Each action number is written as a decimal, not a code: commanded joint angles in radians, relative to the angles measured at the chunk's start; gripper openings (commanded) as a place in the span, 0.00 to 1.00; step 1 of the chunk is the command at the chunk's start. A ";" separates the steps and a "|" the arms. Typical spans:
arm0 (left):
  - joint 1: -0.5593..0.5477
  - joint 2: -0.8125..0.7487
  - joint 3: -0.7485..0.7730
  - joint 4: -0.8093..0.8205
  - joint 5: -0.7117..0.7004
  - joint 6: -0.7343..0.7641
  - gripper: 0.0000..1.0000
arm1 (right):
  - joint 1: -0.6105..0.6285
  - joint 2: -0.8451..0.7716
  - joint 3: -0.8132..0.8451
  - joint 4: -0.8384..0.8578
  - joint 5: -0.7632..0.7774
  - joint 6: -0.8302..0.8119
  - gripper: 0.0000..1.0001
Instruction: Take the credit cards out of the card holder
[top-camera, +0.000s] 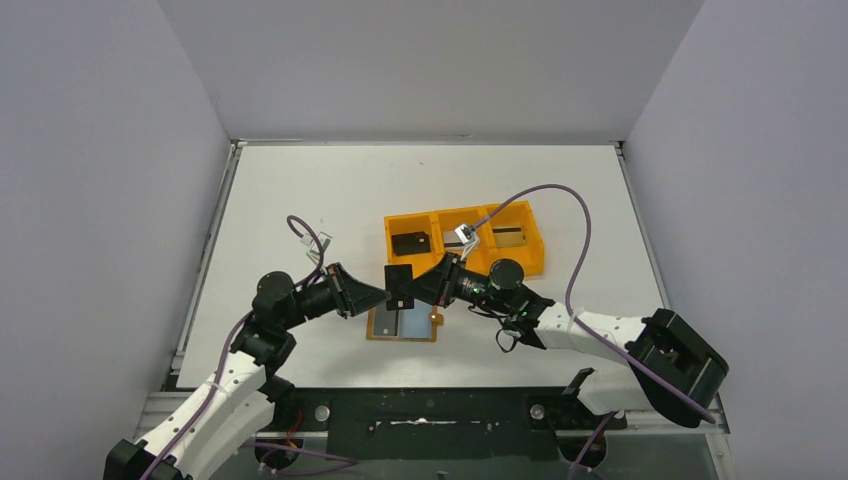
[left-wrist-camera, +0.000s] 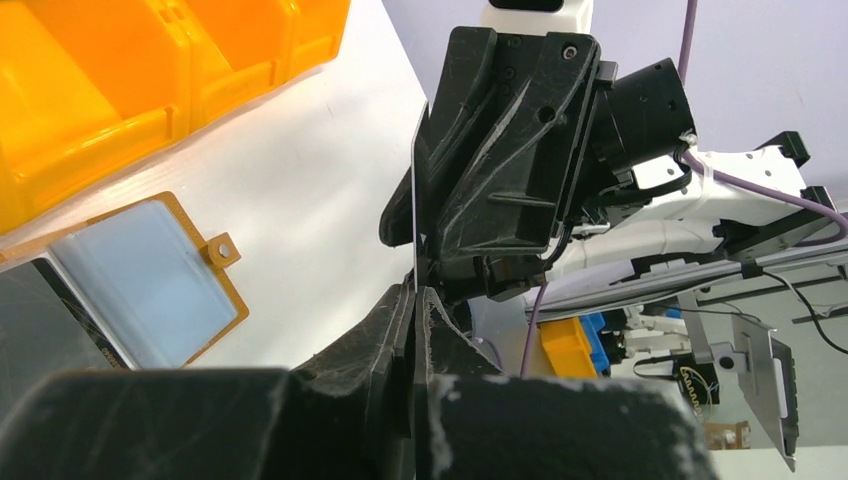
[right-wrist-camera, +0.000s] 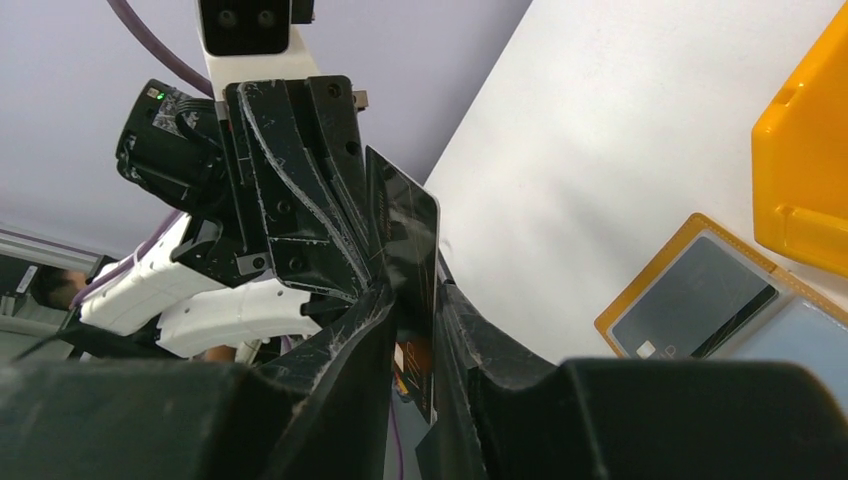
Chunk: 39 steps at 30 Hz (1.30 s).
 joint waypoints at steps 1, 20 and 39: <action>0.011 -0.004 -0.003 0.078 0.054 -0.004 0.00 | -0.018 -0.033 -0.009 0.131 -0.018 0.021 0.20; 0.057 -0.055 0.086 -0.300 -0.160 0.117 0.77 | -0.032 -0.115 0.034 -0.176 0.123 -0.115 0.00; 0.057 -0.173 0.376 -0.818 -0.831 0.432 0.87 | 0.073 -0.038 0.342 -0.628 0.565 -1.136 0.00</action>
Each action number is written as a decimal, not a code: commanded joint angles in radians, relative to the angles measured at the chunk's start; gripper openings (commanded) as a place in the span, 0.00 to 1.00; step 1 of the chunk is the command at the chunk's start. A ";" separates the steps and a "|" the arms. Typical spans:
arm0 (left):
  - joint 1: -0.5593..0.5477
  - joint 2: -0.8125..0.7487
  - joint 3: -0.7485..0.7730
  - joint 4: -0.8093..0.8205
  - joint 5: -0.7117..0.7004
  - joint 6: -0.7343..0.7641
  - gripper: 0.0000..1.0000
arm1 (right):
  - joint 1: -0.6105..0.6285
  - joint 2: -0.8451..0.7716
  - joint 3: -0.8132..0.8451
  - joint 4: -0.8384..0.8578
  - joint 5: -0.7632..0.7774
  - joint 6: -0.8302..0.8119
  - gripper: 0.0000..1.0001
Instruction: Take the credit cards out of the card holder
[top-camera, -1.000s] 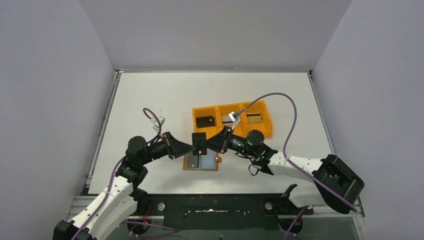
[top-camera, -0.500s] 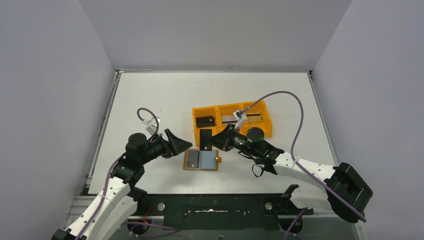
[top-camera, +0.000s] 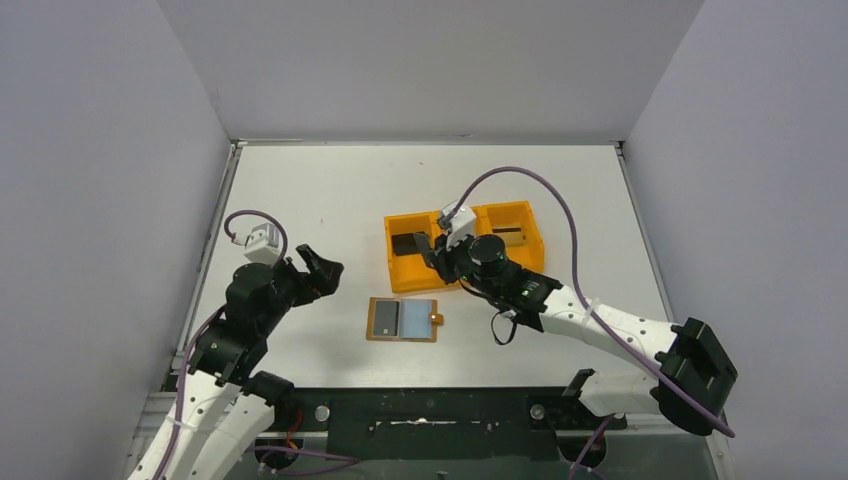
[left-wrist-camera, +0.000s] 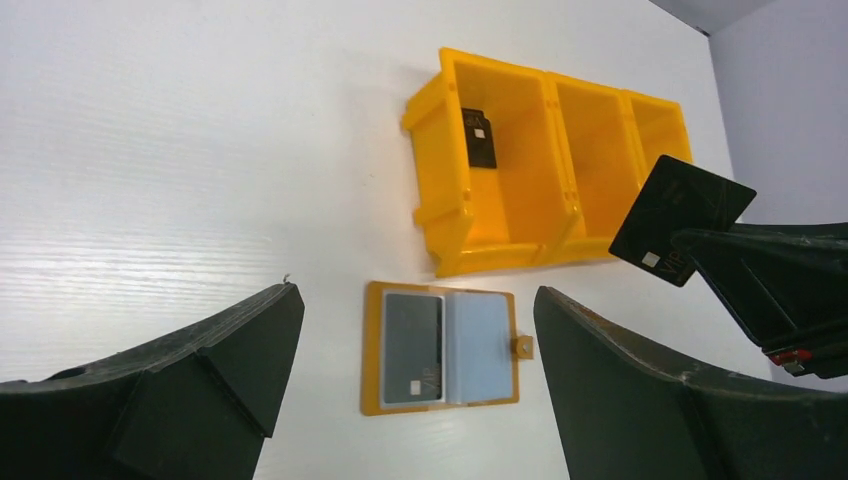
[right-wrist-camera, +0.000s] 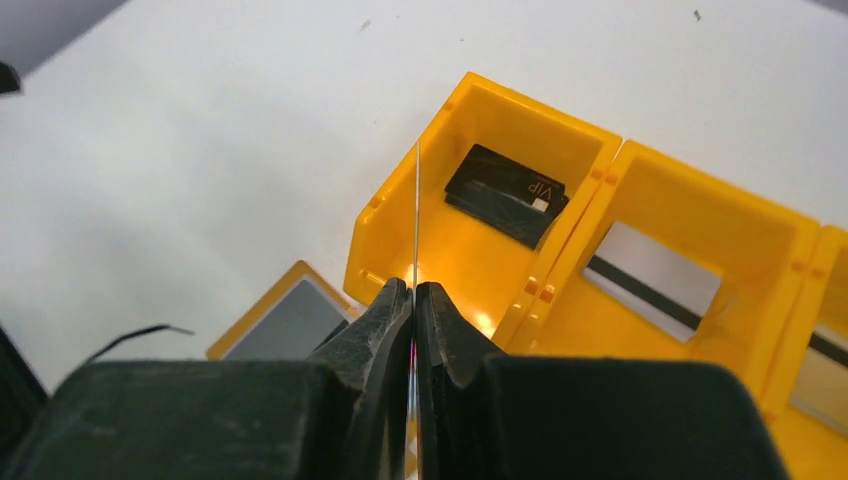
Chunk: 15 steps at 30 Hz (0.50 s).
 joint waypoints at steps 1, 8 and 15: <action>0.004 -0.028 0.062 -0.039 -0.150 0.132 0.87 | 0.068 0.070 0.092 -0.006 0.097 -0.489 0.00; 0.007 -0.080 0.048 -0.049 -0.231 0.154 0.88 | 0.114 0.345 0.303 -0.161 0.195 -0.882 0.00; 0.010 -0.138 0.048 -0.057 -0.261 0.147 0.89 | 0.085 0.459 0.363 -0.154 0.171 -1.047 0.00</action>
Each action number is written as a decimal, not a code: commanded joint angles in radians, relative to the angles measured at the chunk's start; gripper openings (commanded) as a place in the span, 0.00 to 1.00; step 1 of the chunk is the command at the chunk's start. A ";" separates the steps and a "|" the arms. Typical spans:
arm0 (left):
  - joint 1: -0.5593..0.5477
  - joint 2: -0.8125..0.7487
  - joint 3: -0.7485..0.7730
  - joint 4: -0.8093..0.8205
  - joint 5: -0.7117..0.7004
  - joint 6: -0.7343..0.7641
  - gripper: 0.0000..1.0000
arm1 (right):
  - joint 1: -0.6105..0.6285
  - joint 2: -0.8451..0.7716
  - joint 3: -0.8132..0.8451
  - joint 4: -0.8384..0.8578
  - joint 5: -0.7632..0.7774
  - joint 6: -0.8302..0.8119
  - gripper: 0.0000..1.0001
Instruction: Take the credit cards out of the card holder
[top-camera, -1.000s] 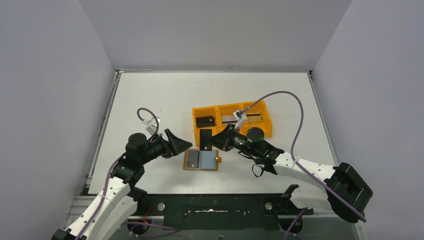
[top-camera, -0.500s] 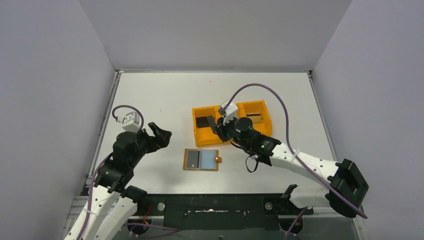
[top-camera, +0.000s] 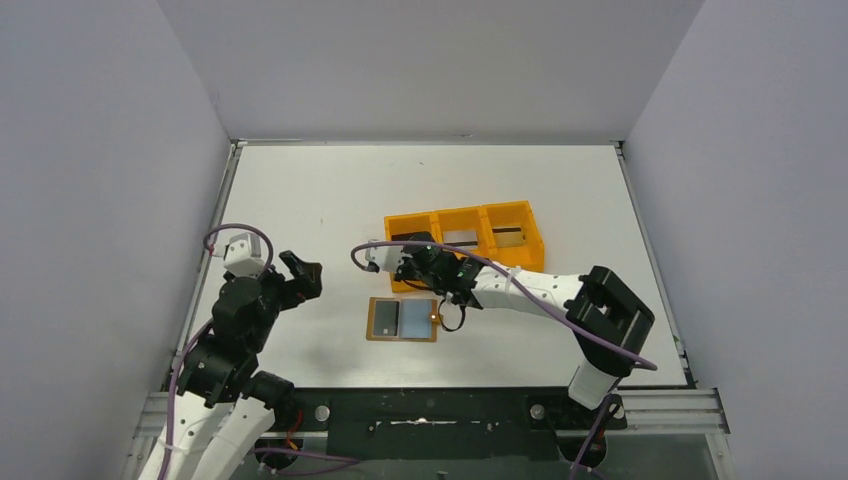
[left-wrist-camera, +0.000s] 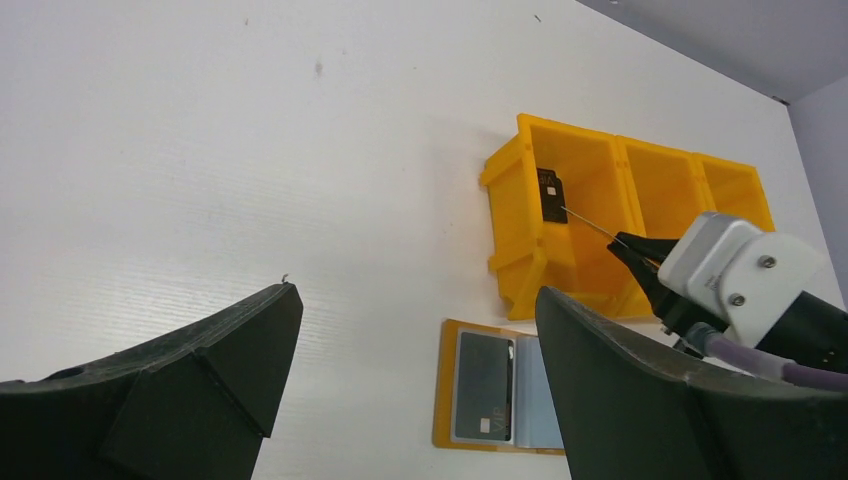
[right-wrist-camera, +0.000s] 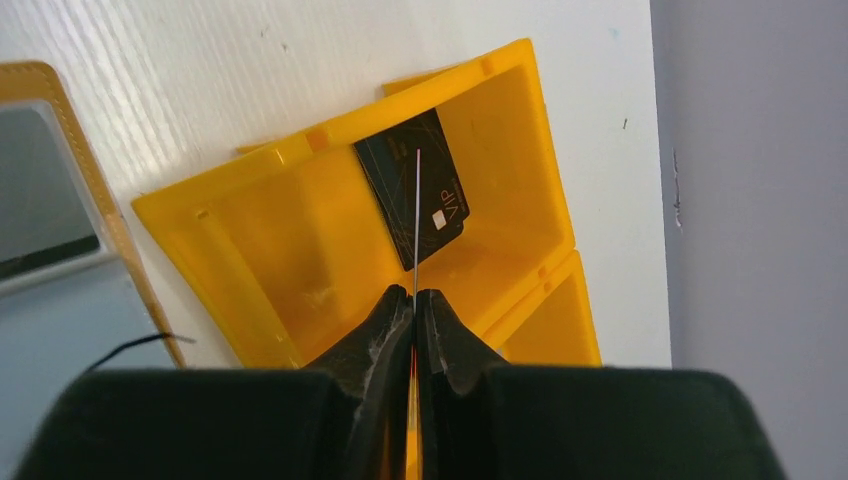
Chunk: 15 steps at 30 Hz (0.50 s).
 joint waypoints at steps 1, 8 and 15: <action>0.009 -0.027 0.026 0.021 -0.040 0.024 0.89 | -0.031 0.014 0.070 -0.013 -0.012 -0.162 0.00; 0.017 -0.005 0.026 0.020 -0.024 0.024 0.89 | -0.063 0.091 0.108 -0.027 -0.073 -0.243 0.00; 0.024 -0.016 0.026 0.021 -0.023 0.024 0.89 | -0.112 0.158 0.180 -0.023 -0.115 -0.250 0.00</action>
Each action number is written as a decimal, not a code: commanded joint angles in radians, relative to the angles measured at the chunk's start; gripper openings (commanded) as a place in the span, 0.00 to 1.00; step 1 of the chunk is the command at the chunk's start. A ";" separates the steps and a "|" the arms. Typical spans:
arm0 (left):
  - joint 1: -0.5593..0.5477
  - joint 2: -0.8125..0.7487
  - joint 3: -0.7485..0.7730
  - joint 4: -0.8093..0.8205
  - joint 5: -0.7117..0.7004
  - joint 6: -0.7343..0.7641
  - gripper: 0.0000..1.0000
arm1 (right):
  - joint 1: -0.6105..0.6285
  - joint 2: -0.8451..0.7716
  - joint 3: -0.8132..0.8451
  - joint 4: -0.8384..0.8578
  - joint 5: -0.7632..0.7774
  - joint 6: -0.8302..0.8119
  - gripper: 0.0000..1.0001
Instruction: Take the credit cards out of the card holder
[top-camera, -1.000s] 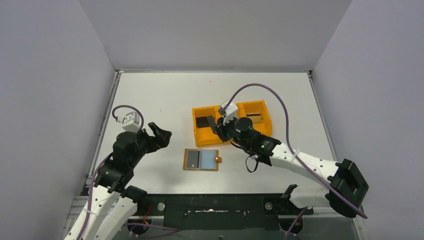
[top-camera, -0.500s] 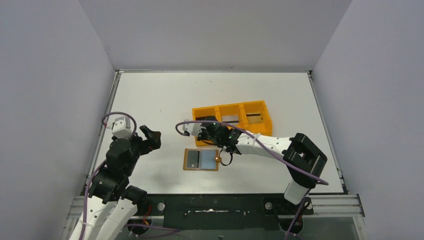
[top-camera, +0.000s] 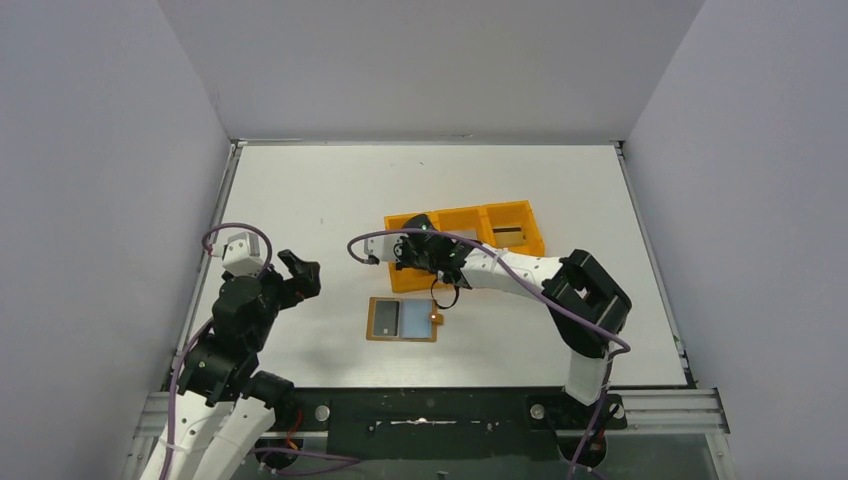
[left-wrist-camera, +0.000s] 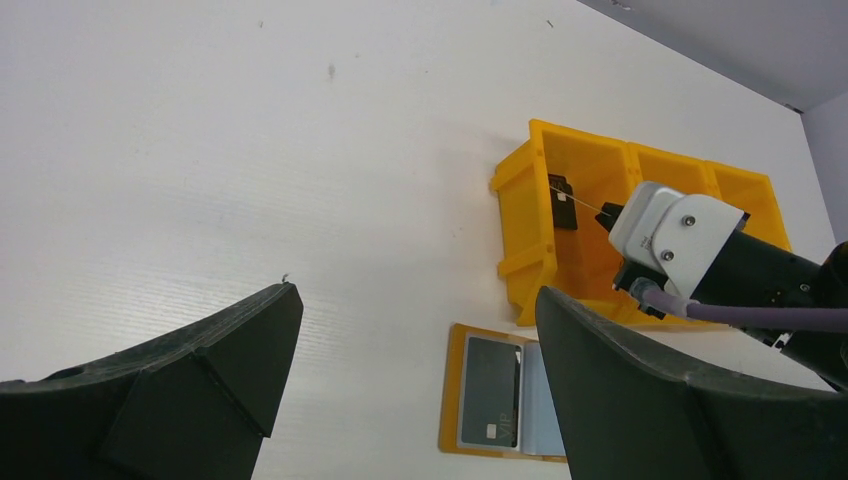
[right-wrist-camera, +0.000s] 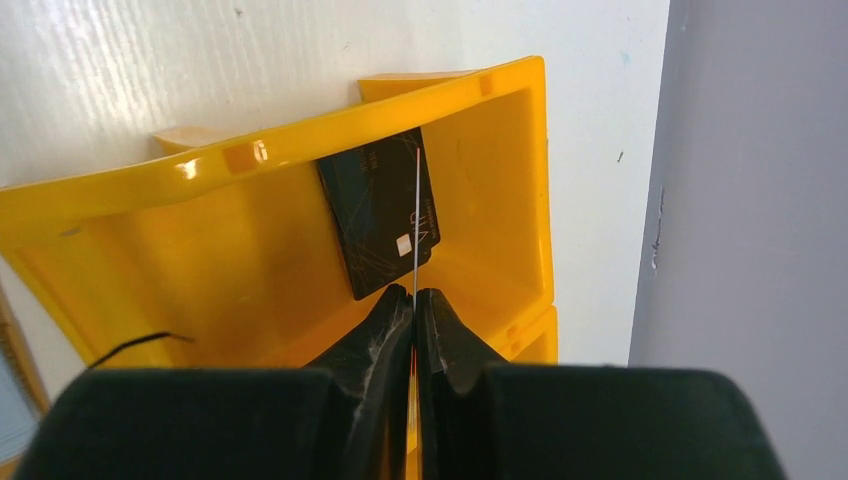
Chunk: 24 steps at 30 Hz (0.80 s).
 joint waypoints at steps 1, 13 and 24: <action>0.013 -0.009 0.026 0.024 -0.006 0.020 0.89 | -0.036 0.026 0.078 0.033 -0.031 -0.032 0.00; 0.029 -0.055 0.026 0.009 -0.029 0.010 0.88 | -0.077 0.130 0.146 0.027 -0.072 -0.046 0.04; 0.033 -0.065 0.026 0.006 -0.045 0.005 0.89 | -0.075 0.198 0.147 0.107 -0.018 -0.094 0.09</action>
